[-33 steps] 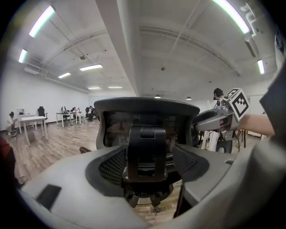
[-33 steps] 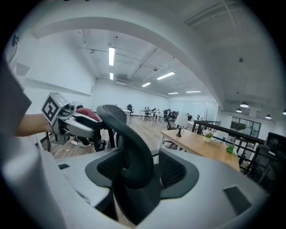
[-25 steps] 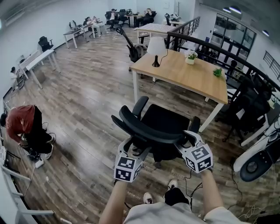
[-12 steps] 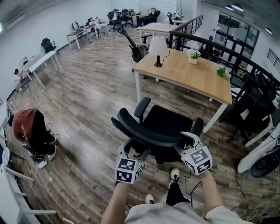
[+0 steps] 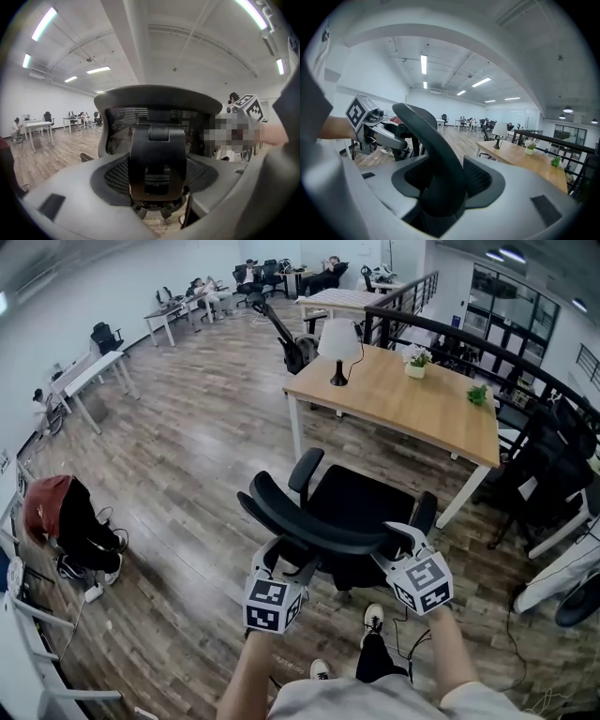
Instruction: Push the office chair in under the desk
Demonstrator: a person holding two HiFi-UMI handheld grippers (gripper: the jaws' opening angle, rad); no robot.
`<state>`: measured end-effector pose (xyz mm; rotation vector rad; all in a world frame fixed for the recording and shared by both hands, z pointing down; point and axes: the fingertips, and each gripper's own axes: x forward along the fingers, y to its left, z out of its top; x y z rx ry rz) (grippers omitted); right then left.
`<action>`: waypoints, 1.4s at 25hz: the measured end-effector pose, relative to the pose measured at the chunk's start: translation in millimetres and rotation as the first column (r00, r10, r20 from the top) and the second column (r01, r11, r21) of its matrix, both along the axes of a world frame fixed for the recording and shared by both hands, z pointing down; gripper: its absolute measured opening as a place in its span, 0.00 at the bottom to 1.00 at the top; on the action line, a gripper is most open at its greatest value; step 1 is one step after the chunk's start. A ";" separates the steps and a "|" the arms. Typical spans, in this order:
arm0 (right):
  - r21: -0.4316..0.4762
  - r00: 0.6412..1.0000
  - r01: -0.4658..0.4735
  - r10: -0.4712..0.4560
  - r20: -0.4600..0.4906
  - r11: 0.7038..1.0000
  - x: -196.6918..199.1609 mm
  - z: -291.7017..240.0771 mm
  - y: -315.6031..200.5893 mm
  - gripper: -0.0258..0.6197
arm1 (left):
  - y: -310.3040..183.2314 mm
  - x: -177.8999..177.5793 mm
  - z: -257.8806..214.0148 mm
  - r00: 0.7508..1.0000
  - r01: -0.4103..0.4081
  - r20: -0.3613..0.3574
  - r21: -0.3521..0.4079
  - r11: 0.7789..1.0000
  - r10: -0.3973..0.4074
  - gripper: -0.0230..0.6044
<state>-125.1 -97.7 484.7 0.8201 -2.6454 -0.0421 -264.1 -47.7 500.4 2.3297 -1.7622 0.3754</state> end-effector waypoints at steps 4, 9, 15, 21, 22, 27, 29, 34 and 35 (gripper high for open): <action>0.000 1.000 -0.014 0.014 -0.009 1.000 10.5 3.5 -22.7 0.40 | -20.5 11.3 4.3 1.000 -0.003 0.009 0.001 1.000 0.003 0.56; -0.006 1.000 -0.019 0.019 -0.007 1.000 16.7 0.5 -51.4 0.40 | -50.1 16.9 1.1 1.000 0.002 0.006 -0.001 1.000 -0.002 0.56; -0.018 1.000 0.001 -0.001 0.002 1.000 19.2 1.8 -87.1 0.40 | -86.0 19.7 0.8 1.000 0.002 0.005 -0.006 1.000 -0.002 0.56; -0.009 1.000 -0.001 0.001 0.003 1.000 32.3 1.8 -128.1 0.40 | -125.3 32.7 0.2 1.000 0.014 0.000 -0.005 1.000 -0.014 0.56; -0.008 1.000 0.003 -0.003 0.003 1.000 35.0 1.7 -134.3 0.40 | -131.0 35.8 0.1 1.000 0.016 0.001 -0.007 1.000 -0.016 0.56; 0.004 1.000 0.025 -0.025 -0.011 1.000 53.0 2.5 -164.3 0.40 | -157.1 55.6 0.4 0.999 0.042 0.001 -0.002 0.999 -0.042 0.56; 0.002 0.999 0.037 -0.037 -0.016 0.999 60.5 2.2 -176.0 0.40 | -167.1 64.8 -0.6 0.999 0.049 -0.001 0.005 0.999 -0.049 0.56; -0.011 0.999 0.045 -0.045 -0.015 0.999 69.0 2.7 -208.1 0.39 | -191.9 84.6 -3.2 0.998 0.067 -0.004 0.013 0.998 -0.067 0.56; -0.011 0.999 0.049 -0.049 -0.013 0.999 71.5 3.2 -213.7 0.39 | -197.2 87.8 -3.0 0.997 0.074 -0.005 0.014 0.997 -0.074 0.56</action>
